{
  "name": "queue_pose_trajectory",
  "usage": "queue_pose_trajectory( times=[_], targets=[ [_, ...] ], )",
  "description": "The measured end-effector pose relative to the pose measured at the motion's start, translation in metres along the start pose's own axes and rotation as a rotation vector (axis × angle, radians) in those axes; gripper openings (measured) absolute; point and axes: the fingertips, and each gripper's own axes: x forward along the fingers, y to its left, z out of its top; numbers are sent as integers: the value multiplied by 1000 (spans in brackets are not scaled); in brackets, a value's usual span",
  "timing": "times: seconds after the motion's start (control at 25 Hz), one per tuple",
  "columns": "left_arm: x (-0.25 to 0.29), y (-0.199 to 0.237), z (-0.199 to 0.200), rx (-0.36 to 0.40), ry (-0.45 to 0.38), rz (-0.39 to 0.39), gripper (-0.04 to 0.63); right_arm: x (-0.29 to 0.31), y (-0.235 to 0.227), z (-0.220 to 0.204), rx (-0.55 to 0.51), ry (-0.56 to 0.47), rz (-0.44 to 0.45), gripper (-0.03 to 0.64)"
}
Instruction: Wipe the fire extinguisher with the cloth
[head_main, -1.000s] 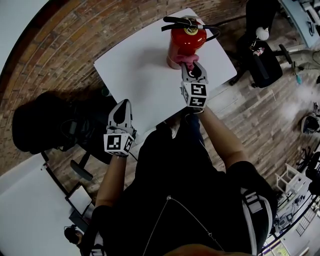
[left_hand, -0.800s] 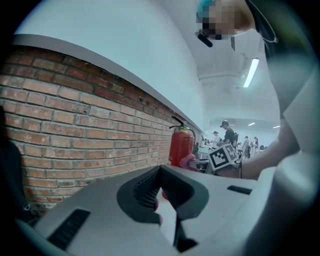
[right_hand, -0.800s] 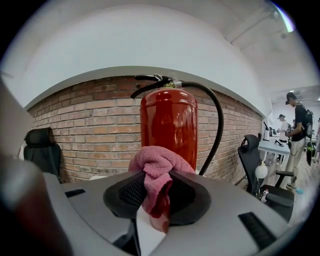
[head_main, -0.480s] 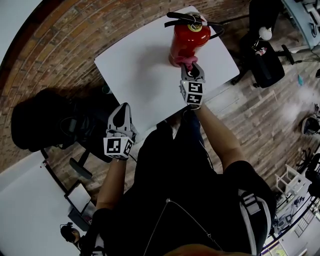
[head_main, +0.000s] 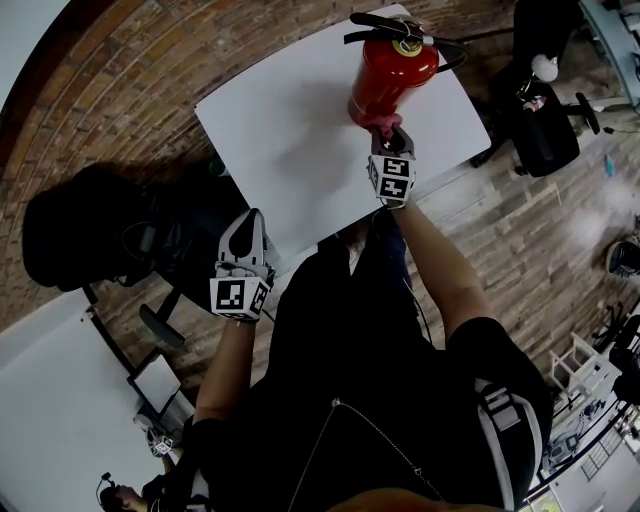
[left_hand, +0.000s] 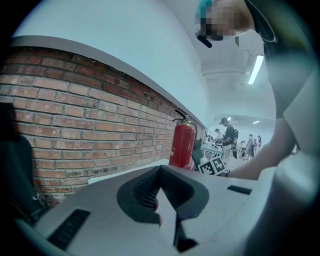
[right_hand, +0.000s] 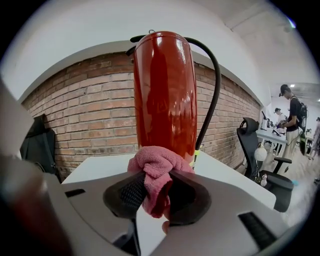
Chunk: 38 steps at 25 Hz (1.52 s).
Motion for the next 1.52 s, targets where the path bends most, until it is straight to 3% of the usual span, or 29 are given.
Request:
queue_pose_trajectory(
  times=[1.08,1.52],
  targets=[
    [-16,12,-25,-8,52,61,18,61,-7,-114,-46,223,-23,115],
    [-9,10,-20,-1,32,42,18,50,5,-106,-24,254,-41,114]
  ],
)
